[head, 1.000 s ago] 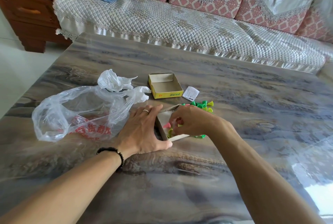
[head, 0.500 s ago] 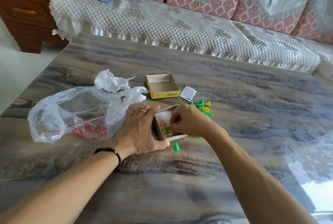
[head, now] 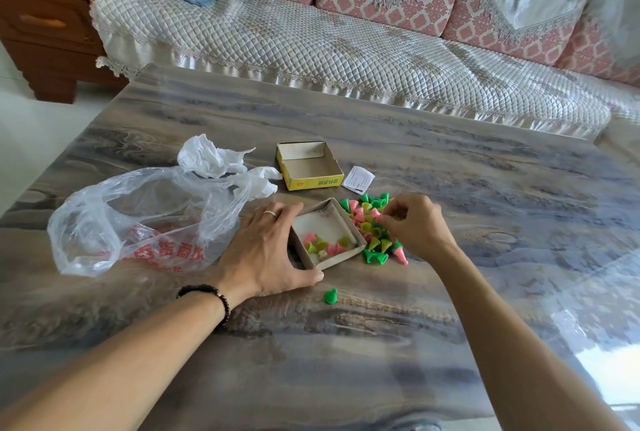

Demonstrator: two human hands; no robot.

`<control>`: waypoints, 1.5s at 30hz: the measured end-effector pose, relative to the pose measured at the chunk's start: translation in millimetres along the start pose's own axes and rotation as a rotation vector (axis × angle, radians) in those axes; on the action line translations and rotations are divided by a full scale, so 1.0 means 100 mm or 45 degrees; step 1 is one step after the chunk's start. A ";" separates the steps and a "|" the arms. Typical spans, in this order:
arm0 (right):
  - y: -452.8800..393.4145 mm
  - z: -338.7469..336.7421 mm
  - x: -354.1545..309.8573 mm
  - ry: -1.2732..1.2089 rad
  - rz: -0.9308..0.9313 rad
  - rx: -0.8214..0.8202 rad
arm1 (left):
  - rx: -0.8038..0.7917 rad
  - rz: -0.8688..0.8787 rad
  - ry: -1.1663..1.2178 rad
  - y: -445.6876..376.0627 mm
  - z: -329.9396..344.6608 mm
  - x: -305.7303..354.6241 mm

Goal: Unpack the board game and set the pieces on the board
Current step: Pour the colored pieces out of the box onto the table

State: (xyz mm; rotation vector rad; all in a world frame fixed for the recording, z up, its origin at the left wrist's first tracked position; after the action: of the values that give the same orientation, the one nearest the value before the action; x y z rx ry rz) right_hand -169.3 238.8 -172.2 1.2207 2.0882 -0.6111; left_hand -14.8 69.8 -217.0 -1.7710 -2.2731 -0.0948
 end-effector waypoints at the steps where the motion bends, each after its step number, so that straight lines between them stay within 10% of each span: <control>1: 0.02 0.05 -0.01 0.035 -0.020 -0.052 | 0.002 -0.003 0.003 0.00 0.00 0.00; 7: 0.12 0.05 -0.49 0.292 -0.343 0.020 | -0.019 -0.023 0.030 0.00 0.00 -0.02; 14: 0.38 0.98 -0.89 0.346 -0.400 -0.765 | -0.019 -0.020 0.021 0.02 -0.02 0.01; 21: 0.34 1.24 -0.92 0.478 -0.418 -0.891 | 0.019 -0.008 0.044 0.00 -0.01 -0.02; 30: 0.20 1.06 -0.80 0.385 -0.334 -0.625 | 0.007 -0.012 0.041 0.00 0.00 -0.03; 39: 0.06 0.34 -0.52 -0.377 0.076 -0.197 | 0.014 -0.006 0.018 -0.01 0.00 -0.02; 45: 0.01 0.05 -0.30 0.024 -0.001 -0.043 | -0.002 0.006 0.004 -0.01 0.00 -0.02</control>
State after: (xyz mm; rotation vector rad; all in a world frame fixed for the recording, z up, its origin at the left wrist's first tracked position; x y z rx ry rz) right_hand -156.0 218.5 -154.3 1.2113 2.1059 -0.5644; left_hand -15.1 68.2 -217.1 -1.7755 -2.2671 -0.0990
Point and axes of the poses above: each hand's wrist, its own y-axis away from the middle knuckle, its own z-axis out of the palm, x = y × z, the point moved 10 cm from there along -y, towards the middle knuckle, and after that the axes turned 15 degrees about -y, right-handed, at the moved point
